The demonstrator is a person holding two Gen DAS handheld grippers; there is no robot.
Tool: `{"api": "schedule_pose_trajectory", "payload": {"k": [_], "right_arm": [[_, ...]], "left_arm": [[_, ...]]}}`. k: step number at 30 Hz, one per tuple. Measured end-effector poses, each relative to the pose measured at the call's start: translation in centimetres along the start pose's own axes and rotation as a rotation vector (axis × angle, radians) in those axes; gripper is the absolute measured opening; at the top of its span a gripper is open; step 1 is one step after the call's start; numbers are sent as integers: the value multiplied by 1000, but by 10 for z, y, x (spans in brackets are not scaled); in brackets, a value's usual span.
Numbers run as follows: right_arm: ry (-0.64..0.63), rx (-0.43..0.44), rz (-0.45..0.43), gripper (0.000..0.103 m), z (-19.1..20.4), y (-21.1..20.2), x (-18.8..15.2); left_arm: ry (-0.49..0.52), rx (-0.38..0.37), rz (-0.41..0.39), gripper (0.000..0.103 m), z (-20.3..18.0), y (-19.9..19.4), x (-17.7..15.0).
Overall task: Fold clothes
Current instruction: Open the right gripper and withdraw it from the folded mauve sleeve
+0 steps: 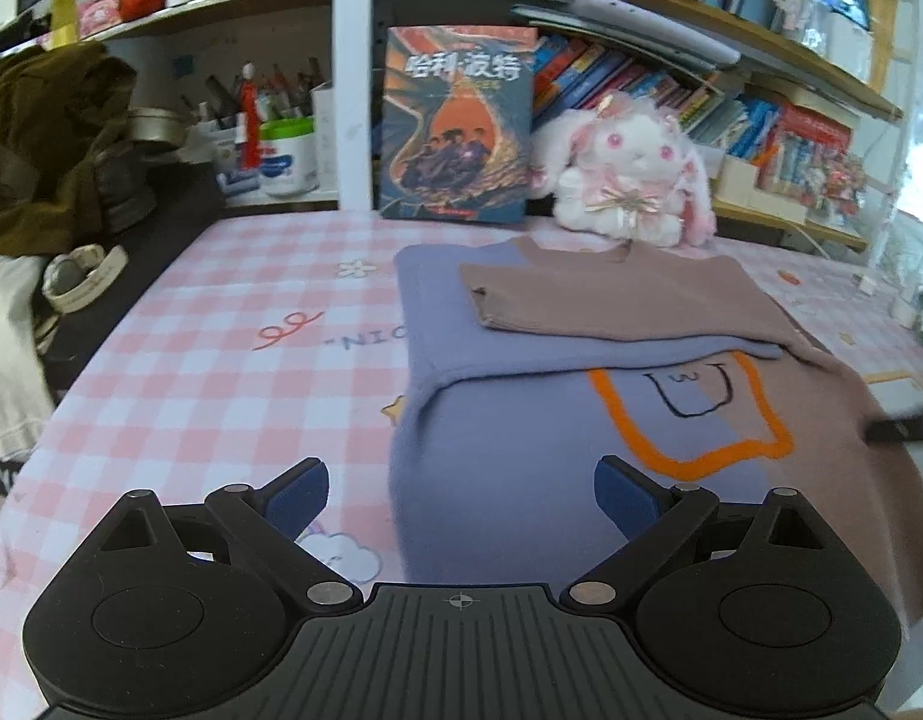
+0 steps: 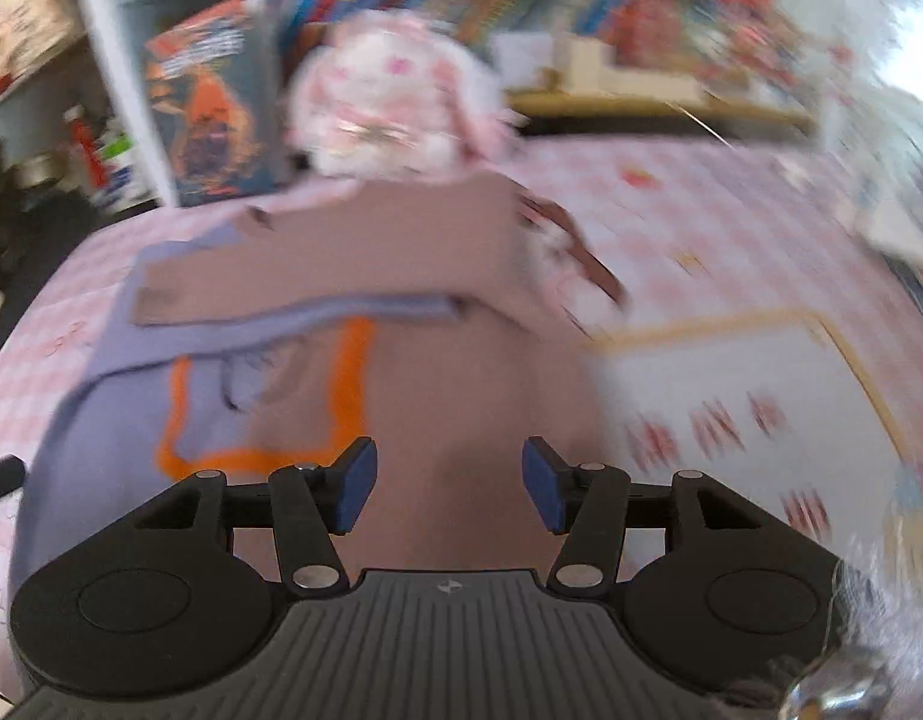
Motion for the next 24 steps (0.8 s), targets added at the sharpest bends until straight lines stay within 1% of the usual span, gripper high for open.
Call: {"api": "schedule_pose_trajectory", "payload": {"k": [2, 3, 5, 7, 11, 13, 16, 17, 19, 21, 23, 24], "right_arm": [[76, -5, 23, 51, -14, -6, -12], [92, -1, 26, 51, -17, -10, -17], [91, 8, 22, 51, -18, -20, -25], [91, 16, 18, 54, -18, -31, -34], [63, 41, 34, 55, -15, -48, -47], [34, 54, 36, 56, -14, -55, -50], [1, 65, 24, 61, -17, -67, -57], [-1, 66, 20, 61, -19, -70, -60], [-6, 69, 29, 61, -22, -74, -68], [-13, 76, 31, 61, -25, -78, -76], [-19, 92, 27, 60, -26, -83, -82], [-22, 99, 26, 59, -27, -84, -85]], "left_arm": [[-11, 17, 17, 97, 3, -3, -3], [-10, 21, 31, 97, 3, -6, -7], [-1, 33, 52, 97, 1, -12, -12], [-3, 54, 50, 97, -2, -23, -15], [-70, 92, 1, 97, -1, -51, -18], [-102, 116, 6, 97, 1, -61, -26], [-119, 130, 19, 97, -3, -73, -41], [-116, 134, 22, 97, -5, -78, -46], [-117, 136, 37, 97, -10, -85, -58], [-151, 111, 55, 97, -13, -89, -67], [-178, 82, 56, 97, -15, -91, -75], [-177, 82, 59, 97, -16, -90, -78]]}}
Point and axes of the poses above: each gripper's, at about its wrist camera, not at the fingertips, and y roughly the way its jaws point, z to its left, x to its top, the point moved 6 cm from there along y, roughly the way its jaws point, and after that the axes turned 1 degree about -z, right-handed, at the moved point
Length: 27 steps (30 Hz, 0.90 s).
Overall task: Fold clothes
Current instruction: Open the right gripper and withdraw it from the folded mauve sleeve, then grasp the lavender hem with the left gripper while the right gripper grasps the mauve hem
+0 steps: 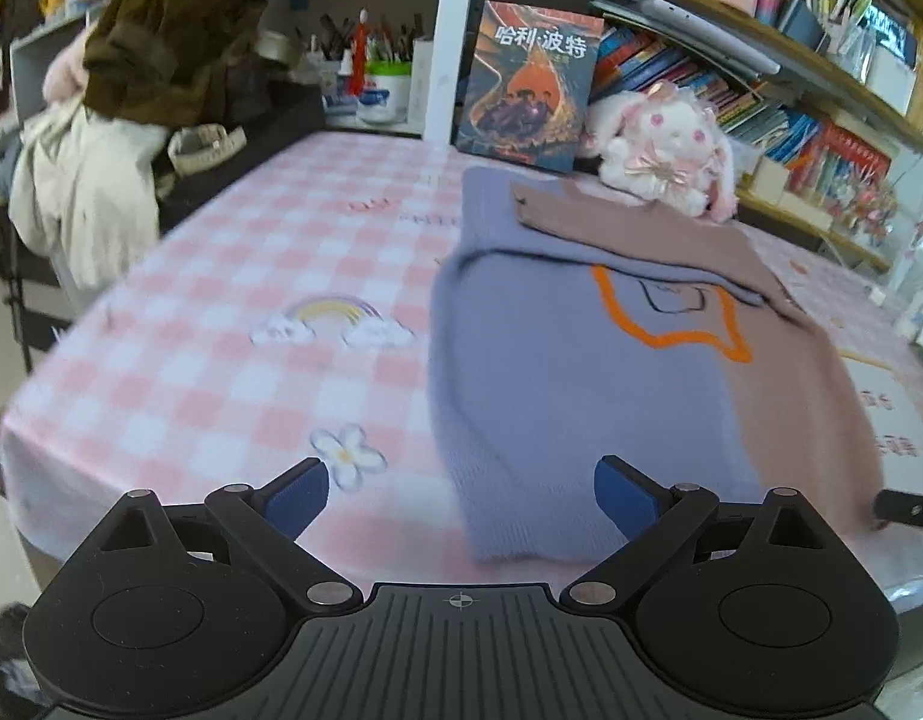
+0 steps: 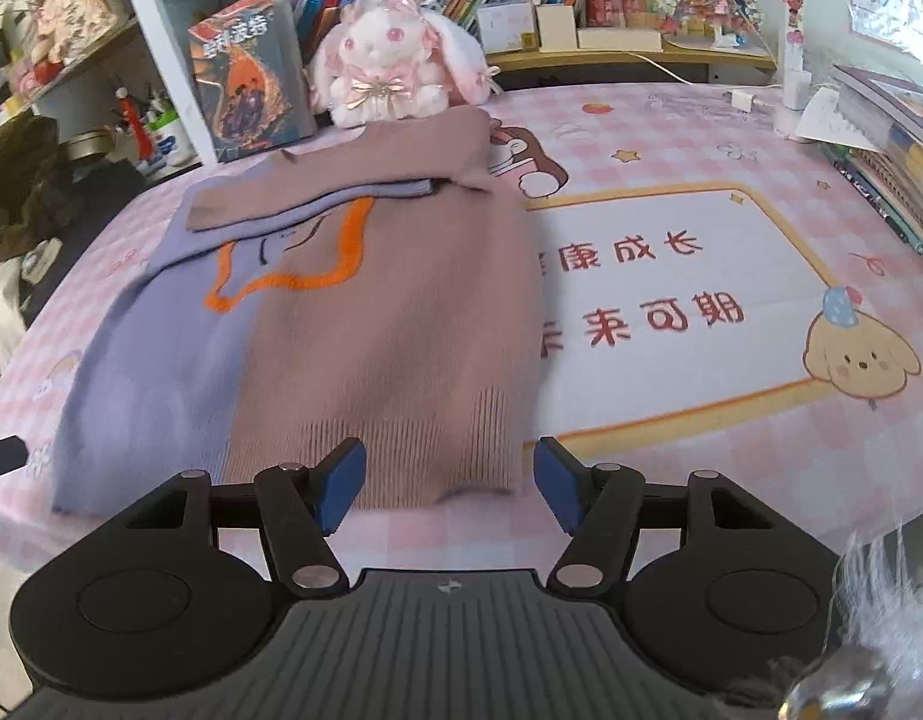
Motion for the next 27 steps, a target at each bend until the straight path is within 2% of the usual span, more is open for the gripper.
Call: {"api": "schedule_pose_trajectory", "payload": {"k": [4, 8, 10, 12, 16, 17, 18, 21, 22, 23, 24, 25, 27], "right_arm": [[5, -2, 15, 57, -7, 1, -6], [47, -4, 35, 53, -16, 5, -4], [59, 5, 47, 53, -18, 8, -4], [71, 14, 58, 52, -20, 11, -4], [97, 26, 61, 49, -20, 18, -1], [97, 28, 64, 47, -19, 19, 0], [97, 30, 66, 40, -18, 21, 2], [95, 34, 69, 33, -14, 25, 5], [94, 39, 71, 27, -13, 27, 6], [93, 45, 73, 24, -11, 29, 7], [89, 56, 78, 17, -9, 31, 8], [86, 66, 83, 12, -8, 33, 9], [111, 78, 95, 11, -7, 35, 12]], "left_arm": [[15, 13, 14, 95, 1, 6, -10], [-19, 23, 51, 93, 14, 14, -16], [-44, 27, 71, 87, 21, 18, -19], [-78, 32, 76, 75, 26, 21, -20], [-119, 7, 76, 62, 25, 26, -13], [-125, 2, 78, 54, 24, 29, -10], [-131, -2, 79, 46, 23, 32, -8], [-170, -30, 91, 34, 19, 40, -1], [-193, -49, 99, 30, 18, 43, 2], [-220, -73, 114, 16, 16, 47, 4], [-250, -101, 131, 11, 13, 50, 6], [-267, -116, 135, 7, 12, 52, 8], [-269, -143, 120, 3, 7, 51, 14]]}}
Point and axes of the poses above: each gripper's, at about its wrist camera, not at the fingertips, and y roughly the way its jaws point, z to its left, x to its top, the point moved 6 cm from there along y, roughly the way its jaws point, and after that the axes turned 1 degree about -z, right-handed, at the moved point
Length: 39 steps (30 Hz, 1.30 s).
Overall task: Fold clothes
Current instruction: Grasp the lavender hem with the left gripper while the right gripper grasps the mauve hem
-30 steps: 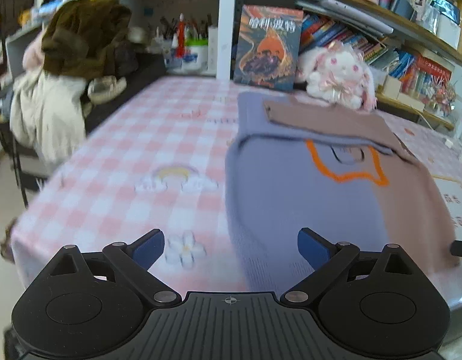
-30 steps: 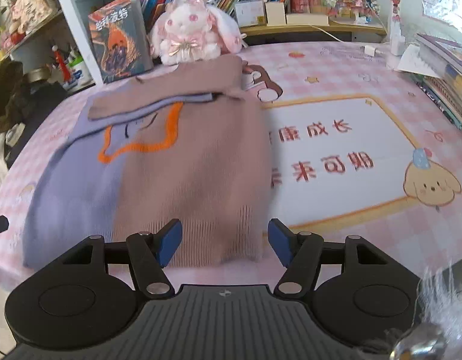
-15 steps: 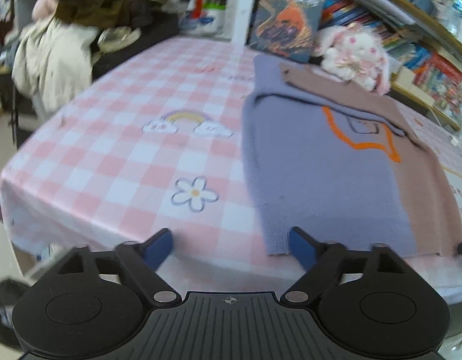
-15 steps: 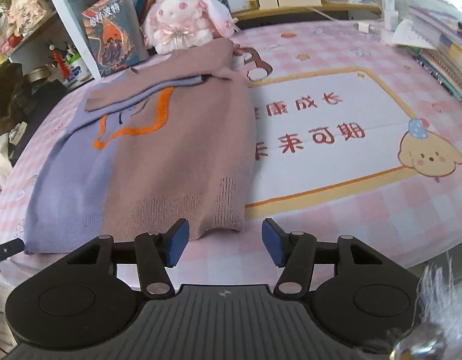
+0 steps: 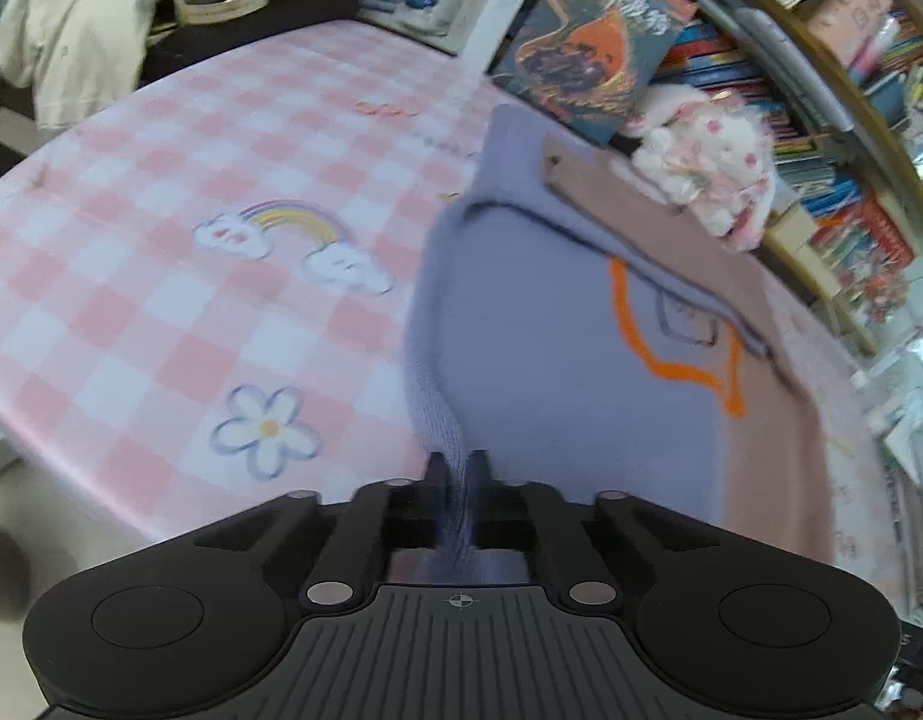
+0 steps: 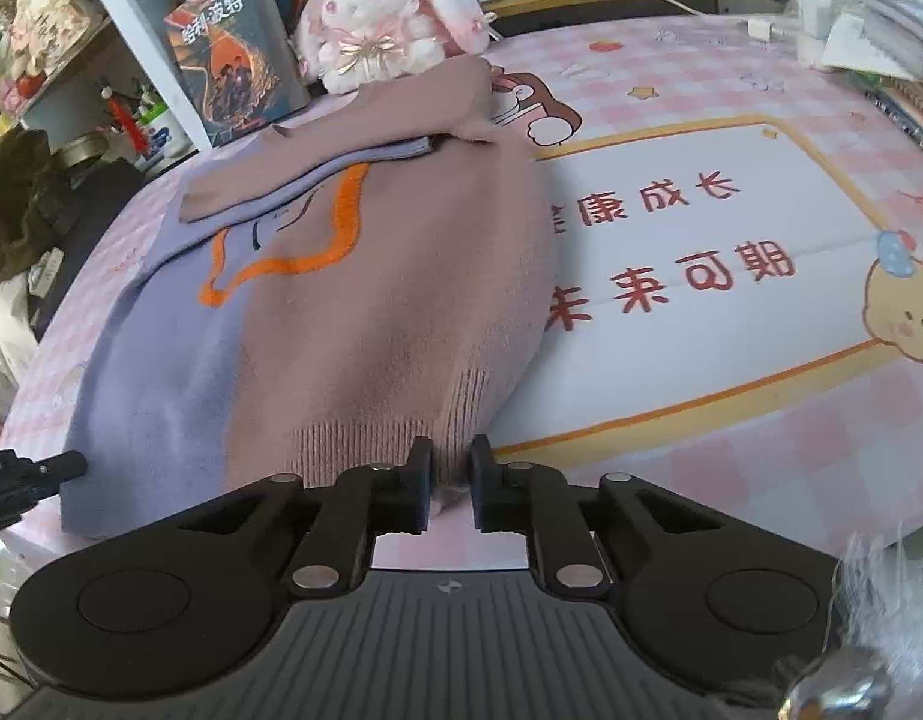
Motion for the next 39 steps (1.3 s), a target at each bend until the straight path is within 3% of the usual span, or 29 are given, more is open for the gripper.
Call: {"api": "schedule_pose_trajectory", "payload": {"k": [4, 7, 10, 15, 19, 22, 28, 30, 34, 36, 39], "right_arm": [[59, 74, -32, 10, 4, -8, 11], [99, 134, -64, 10, 7, -15, 20], [124, 120, -30, 12, 2, -8, 17], [175, 124, -15, 15, -8, -5, 10], [220, 144, 1, 27, -10, -1, 8], [226, 140, 8, 28, -8, 3, 8], [248, 135, 5, 28, -6, 8, 11], [255, 133, 6, 27, -5, 10, 12], [268, 119, 7, 11, -6, 12, 11], [282, 116, -1, 10, -10, 10, 9], [306, 116, -8, 10, -22, 1, 3]], "left_arm": [[48, -98, -67, 5, -19, -17, 8], [66, -85, -46, 7, -18, -12, 8], [16, -93, -20, 13, -5, -8, 6], [-75, -154, 6, 52, 12, -7, 2], [-169, -214, 24, 64, 20, -3, 0], [-222, -235, 34, 64, 24, 2, 0], [-235, -234, 38, 59, 24, 10, 5], [-226, -219, 51, 39, 23, 13, 8], [-210, -187, 73, 13, 23, 18, 5], [-208, -176, 78, 6, 25, 18, 3], [-221, -183, 90, 6, 30, 12, -2]]}}
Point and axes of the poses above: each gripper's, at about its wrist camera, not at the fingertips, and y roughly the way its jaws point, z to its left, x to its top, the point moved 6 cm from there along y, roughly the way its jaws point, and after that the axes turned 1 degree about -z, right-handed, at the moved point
